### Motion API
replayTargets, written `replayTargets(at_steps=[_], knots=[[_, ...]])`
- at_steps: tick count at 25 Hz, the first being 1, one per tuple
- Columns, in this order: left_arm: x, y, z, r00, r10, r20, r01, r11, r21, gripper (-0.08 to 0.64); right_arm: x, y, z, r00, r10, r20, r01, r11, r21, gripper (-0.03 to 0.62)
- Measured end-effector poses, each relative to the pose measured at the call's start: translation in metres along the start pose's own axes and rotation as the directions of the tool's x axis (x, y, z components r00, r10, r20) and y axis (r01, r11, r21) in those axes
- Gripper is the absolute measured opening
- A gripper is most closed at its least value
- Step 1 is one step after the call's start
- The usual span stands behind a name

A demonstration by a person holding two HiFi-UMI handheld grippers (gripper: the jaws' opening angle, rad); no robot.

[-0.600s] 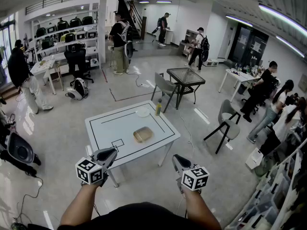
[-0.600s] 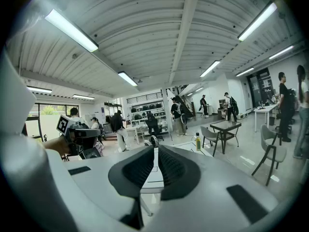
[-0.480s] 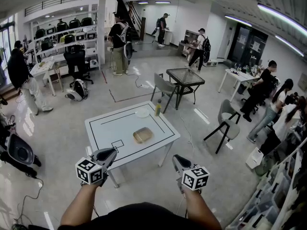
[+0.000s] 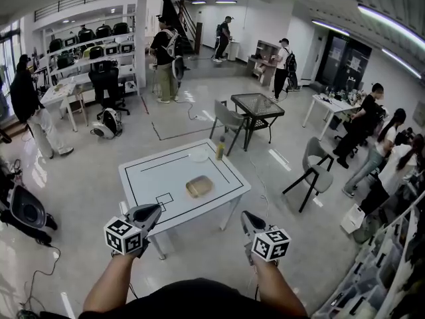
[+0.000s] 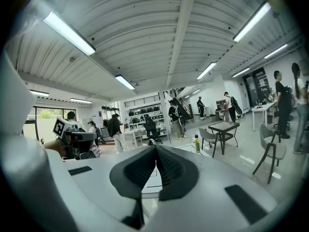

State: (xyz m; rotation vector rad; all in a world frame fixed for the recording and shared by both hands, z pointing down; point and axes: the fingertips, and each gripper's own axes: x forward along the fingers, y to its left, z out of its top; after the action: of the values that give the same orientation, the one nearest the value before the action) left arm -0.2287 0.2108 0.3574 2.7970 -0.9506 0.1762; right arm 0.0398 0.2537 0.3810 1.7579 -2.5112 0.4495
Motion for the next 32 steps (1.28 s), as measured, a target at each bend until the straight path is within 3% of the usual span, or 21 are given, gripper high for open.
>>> replayTargets(at_steps=[7, 32], knots=[[0.002, 0.004, 0.002, 1.0, -0.022, 0.01, 0.022, 1.0, -0.018, 0.038, 0.003, -0.002, 0.011, 1.0, -0.004, 0.022, 0.004, 1.0, 0.003, 0.037], [0.101, 0.082, -0.021, 0.998, -0.002, -0.064, -0.002, 0.998, -0.063, 0.037, 0.124, -0.07, -0.017, 0.992, 0.016, -0.124, -0.013, 1.0, 0.027, 0.038]])
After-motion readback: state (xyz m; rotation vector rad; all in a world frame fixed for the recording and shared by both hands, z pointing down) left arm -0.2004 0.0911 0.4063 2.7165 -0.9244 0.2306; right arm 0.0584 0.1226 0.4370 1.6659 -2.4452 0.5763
